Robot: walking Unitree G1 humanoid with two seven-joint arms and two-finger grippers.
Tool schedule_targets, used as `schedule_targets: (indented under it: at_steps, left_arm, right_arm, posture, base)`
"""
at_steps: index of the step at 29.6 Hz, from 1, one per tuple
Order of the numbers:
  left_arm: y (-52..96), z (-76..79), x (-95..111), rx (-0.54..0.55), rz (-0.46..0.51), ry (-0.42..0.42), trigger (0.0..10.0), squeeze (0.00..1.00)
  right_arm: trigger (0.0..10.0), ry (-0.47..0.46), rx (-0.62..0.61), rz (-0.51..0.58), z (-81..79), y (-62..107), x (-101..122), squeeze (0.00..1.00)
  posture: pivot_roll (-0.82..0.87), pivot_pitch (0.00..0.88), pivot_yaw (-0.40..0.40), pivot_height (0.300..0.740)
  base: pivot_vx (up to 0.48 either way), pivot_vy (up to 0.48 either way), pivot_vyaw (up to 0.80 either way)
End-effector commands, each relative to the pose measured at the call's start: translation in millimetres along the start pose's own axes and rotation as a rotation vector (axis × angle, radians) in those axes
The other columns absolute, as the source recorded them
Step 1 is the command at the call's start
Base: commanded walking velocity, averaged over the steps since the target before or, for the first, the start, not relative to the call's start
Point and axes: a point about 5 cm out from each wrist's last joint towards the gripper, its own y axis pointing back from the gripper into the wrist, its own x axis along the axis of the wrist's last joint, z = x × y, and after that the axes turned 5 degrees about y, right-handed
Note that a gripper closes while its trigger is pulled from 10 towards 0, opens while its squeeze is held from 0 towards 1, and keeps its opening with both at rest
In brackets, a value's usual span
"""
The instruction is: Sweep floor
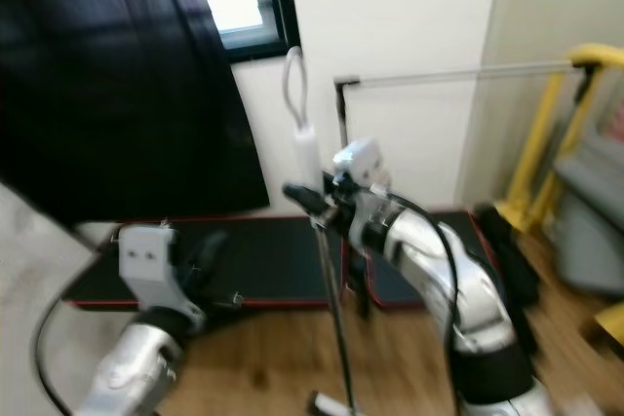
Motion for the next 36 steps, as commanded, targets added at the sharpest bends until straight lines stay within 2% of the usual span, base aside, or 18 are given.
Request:
schedule_targets:
  at_steps: [1,9,10,11,13,14,15,17,20,22,24,25,27,32,34,36]
  left_arm:
    - [4.0,-1.3,0.9,0.01,-0.008,-0.011,10.0,0.0]
    - [6.7,3.5,1.3,-0.007,-0.012,0.001,10.0,0.0]
    - [9.7,6.6,0.9,-0.018,-0.027,0.008,10.0,0.0]
    - [9.7,6.6,0.9,-0.018,-0.027,0.008,10.0,0.0]
    - [18.5,13.2,1.5,-0.046,-0.044,0.018,10.0,0.0]
    - [18.5,13.2,1.5,-0.046,-0.044,0.018,10.0,0.0]
    - [23.9,16.1,2.1,-0.057,-0.05,0.026,10.0,0.0]
    - [27.2,17.8,2.7,-0.064,-0.052,0.031,10.0,0.0]
    - [35.1,21.3,4.2,-0.072,-0.061,0.039,10.0,0.0]
    - [35.1,21.3,4.2,-0.072,-0.061,0.039,10.0,0.0]
    - [42.0,24.3,6.3,-0.076,-0.067,0.044,10.0,0.0]
    - [42.0,24.3,6.3,-0.076,-0.067,0.044,10.0,0.0]
    - [47.3,26.3,8.0,-0.076,-0.074,0.047,10.0,0.0]
    - [52.0,28.3,10.3,-0.077,-0.083,0.047,10.0,0.0]
    - [52.0,28.3,10.3,-0.077,-0.083,0.047,10.0,0.0]
    - [54.8,28.6,12.4,-0.075,-0.089,0.045,10.0,0.0]
  right_arm:
    - [10.0,0.014,-0.085,0.034,5.6,-11.6,9.7,0.0]
    - [10.0,0.0,-0.155,-0.007,12.8,-21.5,3.9,0.0]
    - [10.0,-0.006,-0.205,-0.052,19.5,-23.6,-3.0,0.0]
    - [10.0,-0.006,-0.205,-0.052,19.5,-23.6,-3.0,0.0]
    - [10.0,-0.014,-0.325,-0.128,38.2,-22.7,-13.8,0.0]
    - [10.0,-0.014,-0.325,-0.128,38.2,-22.7,-13.8,0.0]
    - [10.0,-0.009,-0.383,-0.151,47.2,-20.1,-15.5,0.0]
    - [10.0,-0.006,-0.416,-0.16,52.2,-18.4,-15.8,0.0]
    - [10.0,-0.012,-0.478,-0.143,61.0,-13.6,-13.5,0.0]
    - [10.0,-0.012,-0.478,-0.143,61.0,-13.6,-13.5,0.0]
    - [10.0,-0.007,-0.569,-0.133,72.6,-6.3,-15.1,0.0]
    - [10.0,-0.007,-0.569,-0.133,72.6,-6.3,-15.1,0.0]
    - [10.0,0.0,-0.675,-0.11,85.6,-0.5,-17.7,0.0]
    - [10.0,-0.017,-0.791,-0.045,101.2,1.8,-16.7,0.0]
    - [10.0,-0.017,-0.791,-0.045,101.2,1.8,-16.7,0.0]
    - [10.0,-0.01,-0.847,0.006,110.1,-1.1,-12.4,0.0]
  posture:
    - [-0.04,0.047,0.0,0.74]
    - [-0.03,0.073,-0.018,0.74]
    - [-0.02,0.091,-0.023,0.74]
    - [-0.02,0.091,-0.023,0.74]
    - [0.0,0.127,-0.028,0.74]
    - [0.0,0.127,-0.028,0.74]
    - [0.0,0.145,-0.027,0.74]
    - [0.0,0.145,-0.027,0.74]
    - [0.02,0.178,-0.022,0.74]
    - [0.02,0.178,-0.022,0.74]
    - [0.03,0.198,-0.017,0.74]
    - [0.03,0.198,-0.017,0.74]
    - [0.04,0.206,-0.013,0.74]
    - [0.05,0.216,-0.007,0.74]
    - [0.05,0.216,-0.007,0.74]
    - [0.06,0.222,0.001,0.74]
  base:
    - [0.356,0.0,0.0]
    - [0.223,0.0,0.0]
    - [0.0,0.0,0.0]
    - [0.0,0.0,0.0]
    - [0.0,0.0,0.0]
    - [0.0,0.0,0.0]
    - [0.0,0.0,0.0]
    - [0.0,0.0,0.0]
    - [0.0,0.0,0.0]
    - [0.0,0.0,0.0]
    - [0.0,0.0,0.0]
    - [0.0,0.0,0.0]
    - [0.0,0.0,0.0]
    - [0.0,0.0,0.0]
    - [0.0,0.0,0.0]
    - [0.0,0.0,0.0]
